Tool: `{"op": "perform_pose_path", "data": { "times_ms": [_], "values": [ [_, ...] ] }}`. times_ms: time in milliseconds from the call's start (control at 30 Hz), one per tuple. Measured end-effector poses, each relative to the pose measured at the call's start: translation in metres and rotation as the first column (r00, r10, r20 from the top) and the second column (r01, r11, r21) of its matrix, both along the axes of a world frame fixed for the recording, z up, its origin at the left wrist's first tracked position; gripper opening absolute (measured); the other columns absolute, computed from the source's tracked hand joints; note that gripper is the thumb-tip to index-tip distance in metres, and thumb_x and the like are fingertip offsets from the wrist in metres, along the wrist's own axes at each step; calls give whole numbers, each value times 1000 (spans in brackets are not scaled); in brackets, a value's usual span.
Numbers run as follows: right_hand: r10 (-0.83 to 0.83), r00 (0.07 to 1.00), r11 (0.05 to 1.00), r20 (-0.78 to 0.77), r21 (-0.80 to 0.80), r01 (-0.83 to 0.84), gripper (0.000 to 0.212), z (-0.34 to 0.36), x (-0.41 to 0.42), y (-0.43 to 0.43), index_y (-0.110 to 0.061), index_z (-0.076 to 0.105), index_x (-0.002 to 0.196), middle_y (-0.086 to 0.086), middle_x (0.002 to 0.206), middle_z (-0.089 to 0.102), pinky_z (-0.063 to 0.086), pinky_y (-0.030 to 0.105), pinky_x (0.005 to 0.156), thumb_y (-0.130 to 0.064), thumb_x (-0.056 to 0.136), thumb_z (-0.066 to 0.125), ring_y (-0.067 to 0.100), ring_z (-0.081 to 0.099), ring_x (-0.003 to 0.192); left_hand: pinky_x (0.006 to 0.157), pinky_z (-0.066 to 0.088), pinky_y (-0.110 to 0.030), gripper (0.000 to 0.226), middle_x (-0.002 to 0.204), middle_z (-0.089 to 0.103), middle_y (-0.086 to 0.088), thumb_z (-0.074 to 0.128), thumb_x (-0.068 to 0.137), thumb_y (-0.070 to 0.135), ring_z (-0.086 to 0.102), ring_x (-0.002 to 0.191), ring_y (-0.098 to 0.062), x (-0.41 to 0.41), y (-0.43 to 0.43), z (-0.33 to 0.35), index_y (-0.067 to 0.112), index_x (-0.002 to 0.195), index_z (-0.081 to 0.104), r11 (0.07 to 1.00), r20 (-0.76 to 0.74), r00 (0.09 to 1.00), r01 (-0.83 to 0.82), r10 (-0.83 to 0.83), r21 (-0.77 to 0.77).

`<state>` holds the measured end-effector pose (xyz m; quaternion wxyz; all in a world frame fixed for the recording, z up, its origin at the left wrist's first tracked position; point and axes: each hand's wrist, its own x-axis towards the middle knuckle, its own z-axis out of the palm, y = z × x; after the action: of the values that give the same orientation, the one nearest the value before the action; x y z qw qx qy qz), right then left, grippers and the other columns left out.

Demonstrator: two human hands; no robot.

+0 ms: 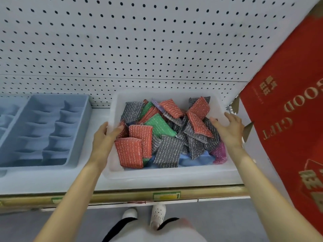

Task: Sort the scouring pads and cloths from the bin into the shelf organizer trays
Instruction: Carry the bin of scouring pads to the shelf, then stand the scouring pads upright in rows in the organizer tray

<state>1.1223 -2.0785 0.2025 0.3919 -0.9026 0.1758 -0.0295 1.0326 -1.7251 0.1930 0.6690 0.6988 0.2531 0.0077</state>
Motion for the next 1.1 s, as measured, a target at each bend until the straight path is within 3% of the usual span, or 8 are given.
{"op": "perform_pose_path", "data": {
  "times_ms": [100,200,267,400,567,700,800,1100],
  "values": [
    [145,985,989,96,-15,-145,52,1,-6,6,-12,57,131,2,136,50,27,22,104,-36,86,69,18,40,130,97,43,-34,77,134,50,6,71,80,48,52,117,-14,0,-9,3,16,143,41,999,8,999,-32,32,-18],
    [214,976,971,-36,119,-208,50,-2,-2,11,-15,60,128,2,126,59,39,27,100,-44,88,63,17,53,119,81,45,-24,62,132,52,0,68,88,33,57,105,-12,3,-17,-5,13,141,44,1000,10,1000,9,-9,22],
    [222,961,964,-167,183,-191,59,-5,2,10,-15,54,134,4,132,57,39,34,103,-51,88,58,22,52,122,93,43,-28,59,141,44,-6,66,90,30,51,115,-15,3,-21,-1,14,141,43,977,10,1000,-3,1,211],
    [219,937,964,-271,210,-164,66,-8,6,8,-21,47,139,5,143,48,34,39,108,-60,87,54,25,45,129,108,25,-21,61,142,35,1,65,91,28,34,129,-8,6,-26,10,13,144,41,765,115,960,128,-255,631],
    [275,931,946,-242,241,-217,54,-4,8,15,-22,50,137,3,144,46,30,29,97,-52,92,53,21,42,129,105,35,-22,63,142,43,-4,56,93,38,44,126,-17,26,-36,8,14,147,36,543,-163,779,554,-605,631],
    [242,955,946,-173,260,-193,55,-8,0,15,-22,53,134,1,134,52,40,25,96,-41,85,68,15,51,117,95,39,-27,61,132,49,-5,53,94,41,49,118,-19,34,-40,4,16,147,36,533,-229,765,599,-602,598],
    [146,983,935,-110,340,-101,60,-7,-8,15,-19,54,130,-3,108,58,47,11,68,-26,77,79,-5,53,83,96,40,-31,57,128,50,-6,55,93,41,50,115,-21,36,-40,2,16,144,42,552,-216,791,567,-573,611],
    [-30,998,770,-56,636,58,27,3,-18,9,-17,60,101,7,104,69,58,20,65,-11,80,76,18,69,88,89,40,-25,51,121,51,-1,57,91,42,51,106,-14,29,-35,-1,19,136,50,609,-139,831,498,-539,617]
  ]
}}
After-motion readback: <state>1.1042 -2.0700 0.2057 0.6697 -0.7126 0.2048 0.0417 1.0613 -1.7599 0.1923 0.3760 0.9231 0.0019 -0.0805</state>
